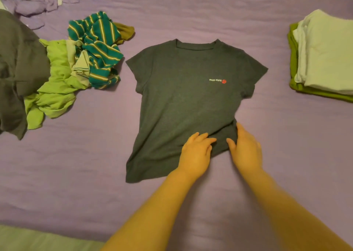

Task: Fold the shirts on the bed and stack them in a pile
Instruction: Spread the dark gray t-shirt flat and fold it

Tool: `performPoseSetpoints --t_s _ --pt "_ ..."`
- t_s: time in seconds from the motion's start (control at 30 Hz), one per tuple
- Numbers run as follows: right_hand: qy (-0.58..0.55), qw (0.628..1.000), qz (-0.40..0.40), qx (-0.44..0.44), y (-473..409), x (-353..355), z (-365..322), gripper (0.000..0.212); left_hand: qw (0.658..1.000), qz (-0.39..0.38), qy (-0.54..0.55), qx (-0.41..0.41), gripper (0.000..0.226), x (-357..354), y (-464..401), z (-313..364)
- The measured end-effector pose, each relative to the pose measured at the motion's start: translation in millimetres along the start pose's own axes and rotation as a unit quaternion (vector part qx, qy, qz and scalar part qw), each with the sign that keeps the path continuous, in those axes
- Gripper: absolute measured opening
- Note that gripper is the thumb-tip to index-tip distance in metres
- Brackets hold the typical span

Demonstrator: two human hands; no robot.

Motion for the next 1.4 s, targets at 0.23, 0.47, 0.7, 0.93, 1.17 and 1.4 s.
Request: performPoseSetpoints --t_s 0.23,0.47,0.7,0.93,1.17,1.4 --pt "-0.150 0.986 0.062 -0.042 28.4 16.3 12.5 0.014 0.998 0.018 0.053 0.038 0.034 -8.1 19.8 -1.6" --pt "-0.331 0.936 0.074 -0.094 72.8 44.0 6.3 0.014 0.996 0.036 0.079 0.011 0.055 -1.6 36.2 21.3" --pt "-0.420 0.882 0.075 -0.200 92.7 40.0 31.9 0.019 0.999 0.026 0.000 -0.048 0.055 -6.1 42.2 37.1" --pt "-0.284 0.938 0.031 -0.198 97.4 5.1 77.3 0.029 0.977 -0.119 -0.167 -0.054 0.052 -38.2 31.3 25.9" --pt "-0.137 0.978 0.056 -0.146 117.1 11.7 81.9 0.019 0.980 -0.106 -0.148 -0.080 0.047 -54.2 39.4 37.9" --pt "-0.441 0.871 0.140 -0.163 124.8 37.2 55.8 0.019 0.993 0.001 -0.075 -0.086 0.056 -39.7 32.7 46.1"
Point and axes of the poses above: each hand's wrist, its own y-axis away from the middle knuckle, its own x-axis out of the back of the hand, z = x × y, the point moved 6 cm from there along -y, towards the middle knuckle, and after that the axes turned 3 degrees about y, right-handed, at the moved point
